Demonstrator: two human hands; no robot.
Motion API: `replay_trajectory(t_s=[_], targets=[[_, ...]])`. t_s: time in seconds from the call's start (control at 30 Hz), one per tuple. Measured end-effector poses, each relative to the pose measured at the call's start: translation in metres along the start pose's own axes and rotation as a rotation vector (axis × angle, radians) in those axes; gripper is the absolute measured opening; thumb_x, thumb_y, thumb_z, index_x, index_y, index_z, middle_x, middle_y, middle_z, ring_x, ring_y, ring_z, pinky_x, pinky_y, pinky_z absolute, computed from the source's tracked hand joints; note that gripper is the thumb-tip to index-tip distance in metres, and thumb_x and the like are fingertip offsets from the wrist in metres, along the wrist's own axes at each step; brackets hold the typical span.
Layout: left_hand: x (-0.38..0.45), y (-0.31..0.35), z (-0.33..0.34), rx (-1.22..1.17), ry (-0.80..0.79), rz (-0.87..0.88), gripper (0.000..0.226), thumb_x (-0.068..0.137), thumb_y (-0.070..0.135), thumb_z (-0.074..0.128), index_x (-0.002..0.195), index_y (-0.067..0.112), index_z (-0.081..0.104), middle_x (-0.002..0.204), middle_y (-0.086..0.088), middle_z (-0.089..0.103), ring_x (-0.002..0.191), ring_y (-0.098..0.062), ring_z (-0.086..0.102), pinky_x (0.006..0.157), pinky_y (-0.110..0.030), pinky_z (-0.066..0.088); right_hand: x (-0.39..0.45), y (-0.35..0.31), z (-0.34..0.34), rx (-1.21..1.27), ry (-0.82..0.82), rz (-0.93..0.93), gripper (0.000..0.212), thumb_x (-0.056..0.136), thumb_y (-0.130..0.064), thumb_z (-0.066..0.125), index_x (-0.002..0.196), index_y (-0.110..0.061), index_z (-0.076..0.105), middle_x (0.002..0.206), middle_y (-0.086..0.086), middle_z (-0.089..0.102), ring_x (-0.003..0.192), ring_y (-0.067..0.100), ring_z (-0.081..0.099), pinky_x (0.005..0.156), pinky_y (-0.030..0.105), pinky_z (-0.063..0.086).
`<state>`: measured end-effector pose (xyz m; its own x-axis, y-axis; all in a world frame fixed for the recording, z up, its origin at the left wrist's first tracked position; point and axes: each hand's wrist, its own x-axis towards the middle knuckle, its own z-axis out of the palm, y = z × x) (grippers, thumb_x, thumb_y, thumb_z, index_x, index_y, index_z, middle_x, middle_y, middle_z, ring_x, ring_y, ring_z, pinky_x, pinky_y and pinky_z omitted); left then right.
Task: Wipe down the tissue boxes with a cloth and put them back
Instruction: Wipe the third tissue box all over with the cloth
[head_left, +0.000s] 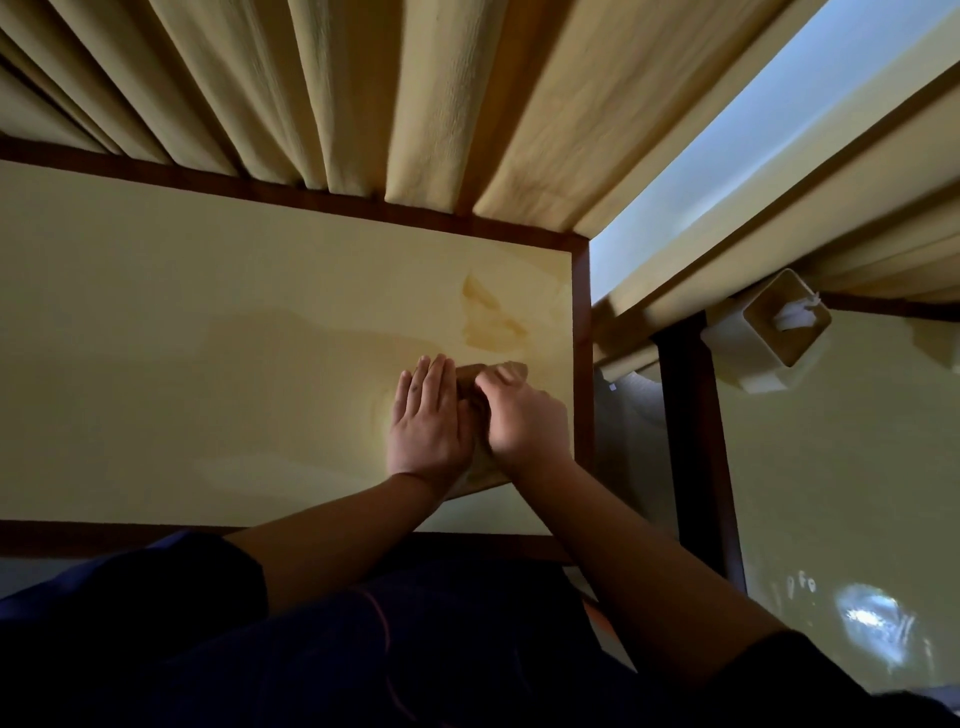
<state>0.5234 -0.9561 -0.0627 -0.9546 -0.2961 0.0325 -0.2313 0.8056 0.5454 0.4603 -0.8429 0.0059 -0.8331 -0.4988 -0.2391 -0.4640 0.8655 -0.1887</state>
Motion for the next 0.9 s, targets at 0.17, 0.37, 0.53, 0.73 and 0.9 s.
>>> replay_trajectory(t_s=[0.17,0.37,0.53,0.73,0.9], targets=[[-0.001,-0.003,0.001,0.041,-0.033,0.018,0.063,0.105,0.035,0.025,0.151,-0.003,0.045,0.157,-0.02,0.045,0.15,-0.038,0.036,0.126,-0.04,0.006,-0.06,0.021,0.016,0.04,-0.032,-0.065,0.021,0.101,-0.021,0.063,0.122,-0.026,0.062,0.119,-0.006,0.065,0.071,0.018,0.068,0.06,0.031,0.055],[0.0,-0.002,0.003,0.031,-0.036,0.023,0.063,0.105,0.035,0.023,0.157,0.003,0.037,0.162,-0.014,0.04,0.155,-0.031,0.028,0.128,-0.031,-0.007,-0.09,0.025,0.019,0.082,-0.042,-0.007,0.032,0.085,-0.021,0.083,0.108,-0.039,0.071,0.109,-0.016,0.071,0.061,0.01,0.064,0.049,0.02,0.035],[0.001,-0.002,0.003,0.014,-0.045,0.027,0.063,0.105,0.036,0.024,0.154,0.001,0.042,0.158,-0.017,0.045,0.151,-0.034,0.034,0.129,-0.036,0.001,-0.053,0.01,-0.01,0.0,-0.161,0.061,0.015,0.091,-0.037,0.075,0.086,-0.026,0.066,0.082,-0.011,0.06,0.066,0.01,0.054,0.058,0.025,0.039],[0.0,0.0,0.001,0.006,-0.021,0.04,0.06,0.106,0.034,0.026,0.151,-0.001,0.046,0.154,-0.017,0.049,0.149,-0.034,0.039,0.129,-0.042,0.011,0.015,-0.007,-0.029,-0.059,-0.074,0.131,0.013,0.095,-0.019,0.064,0.086,-0.021,0.073,0.08,-0.001,0.068,0.074,0.025,0.067,0.07,0.032,0.055],[-0.002,0.001,0.001,0.031,-0.011,0.034,0.06,0.107,0.033,0.023,0.151,0.002,0.047,0.155,-0.014,0.049,0.15,-0.03,0.036,0.129,-0.042,0.012,0.036,-0.013,-0.024,-0.07,0.039,0.119,0.021,0.101,-0.015,0.058,0.101,-0.024,0.078,0.093,-0.001,0.073,0.083,0.025,0.071,0.068,0.031,0.053]])
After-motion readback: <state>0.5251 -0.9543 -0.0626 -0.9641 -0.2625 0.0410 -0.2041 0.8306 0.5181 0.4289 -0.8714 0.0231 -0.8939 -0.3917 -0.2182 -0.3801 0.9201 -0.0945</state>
